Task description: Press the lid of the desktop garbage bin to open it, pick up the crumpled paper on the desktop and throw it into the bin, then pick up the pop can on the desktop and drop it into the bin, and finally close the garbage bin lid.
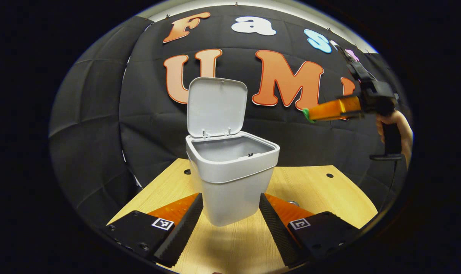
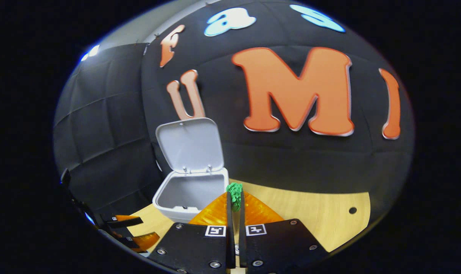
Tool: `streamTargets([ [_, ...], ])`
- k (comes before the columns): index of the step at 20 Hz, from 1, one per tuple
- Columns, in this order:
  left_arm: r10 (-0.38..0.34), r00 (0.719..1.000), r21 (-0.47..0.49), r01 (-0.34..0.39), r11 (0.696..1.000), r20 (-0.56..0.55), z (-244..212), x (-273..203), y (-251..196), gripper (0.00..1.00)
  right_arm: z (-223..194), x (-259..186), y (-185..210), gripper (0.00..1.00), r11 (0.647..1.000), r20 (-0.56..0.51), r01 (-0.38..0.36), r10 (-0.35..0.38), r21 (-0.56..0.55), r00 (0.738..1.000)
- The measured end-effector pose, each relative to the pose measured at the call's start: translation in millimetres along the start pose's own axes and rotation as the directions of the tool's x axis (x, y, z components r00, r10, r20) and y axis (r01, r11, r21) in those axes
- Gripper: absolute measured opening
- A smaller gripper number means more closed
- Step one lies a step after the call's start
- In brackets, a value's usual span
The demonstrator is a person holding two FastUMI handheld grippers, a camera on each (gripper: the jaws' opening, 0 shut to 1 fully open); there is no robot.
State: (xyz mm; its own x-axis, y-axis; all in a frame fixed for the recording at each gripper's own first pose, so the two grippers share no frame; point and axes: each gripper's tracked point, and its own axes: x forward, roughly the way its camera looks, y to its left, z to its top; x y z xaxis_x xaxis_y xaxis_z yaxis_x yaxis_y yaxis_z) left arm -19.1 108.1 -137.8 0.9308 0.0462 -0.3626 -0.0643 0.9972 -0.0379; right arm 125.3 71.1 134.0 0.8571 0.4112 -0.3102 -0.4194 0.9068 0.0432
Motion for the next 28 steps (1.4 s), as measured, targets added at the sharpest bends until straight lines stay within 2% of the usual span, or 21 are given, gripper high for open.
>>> streamTargets([
  [4,0.004,1.000,-0.030,-0.004,1.000,0.006,-1.5,-14.3,20.1,0.94,-6.9,60.1,51.1,0.04,0.994,-0.058,-0.046,0.040,-0.098,0.998],
  [7,0.029,1.000,-0.030,-0.028,0.999,0.011,-2.8,-19.2,44.0,0.92,-28.2,83.1,55.2,0.04,0.989,-0.141,-0.050,0.031,-0.137,0.990],
  [9,0.032,0.999,-0.045,-0.032,0.998,0.008,-4.5,-21.0,54.5,0.93,-32.7,94.8,55.0,0.05,0.985,-0.143,-0.033,0.008,-0.167,0.990],
  [12,0.013,1.000,-0.077,-0.012,0.997,0.013,-5.1,-20.6,60.9,0.95,-38.7,97.2,56.9,0.19,0.985,-0.150,-0.035,0.009,-0.171,0.989],
  [16,0.022,0.999,-0.046,-0.021,0.999,0.024,0.3,-16.7,65.5,0.95,-52.9,102.9,64.5,0.96,0.993,-0.184,-0.056,0.036,-0.103,0.982],
  [19,0.020,1.000,-0.037,-0.019,0.999,0.025,1.5,-14.3,65.0,0.95,-55.9,99.9,60.0,0.95,0.997,-0.182,-0.050,0.037,-0.067,0.983],
  [23,0.019,0.999,-0.041,-0.018,0.999,0.028,3.6,-10.6,58.9,0.95,-42.3,70.1,45.0,0.96,0.999,-0.113,-0.036,0.035,-0.008,0.993],
  [25,0.000,1.000,-0.041,0.001,0.999,0.025,4.3,-7.3,48.3,0.95,-34.4,44.9,26.7,0.96,1.000,-0.059,0.000,0.002,0.024,0.998],
  [28,-0.026,0.999,-0.025,0.026,0.999,0.023,6.0,-1.4,27.0,0.95,-32.2,-0.1,-19.3,0.96,0.993,0.019,0.108,-0.109,0.051,0.994],
])
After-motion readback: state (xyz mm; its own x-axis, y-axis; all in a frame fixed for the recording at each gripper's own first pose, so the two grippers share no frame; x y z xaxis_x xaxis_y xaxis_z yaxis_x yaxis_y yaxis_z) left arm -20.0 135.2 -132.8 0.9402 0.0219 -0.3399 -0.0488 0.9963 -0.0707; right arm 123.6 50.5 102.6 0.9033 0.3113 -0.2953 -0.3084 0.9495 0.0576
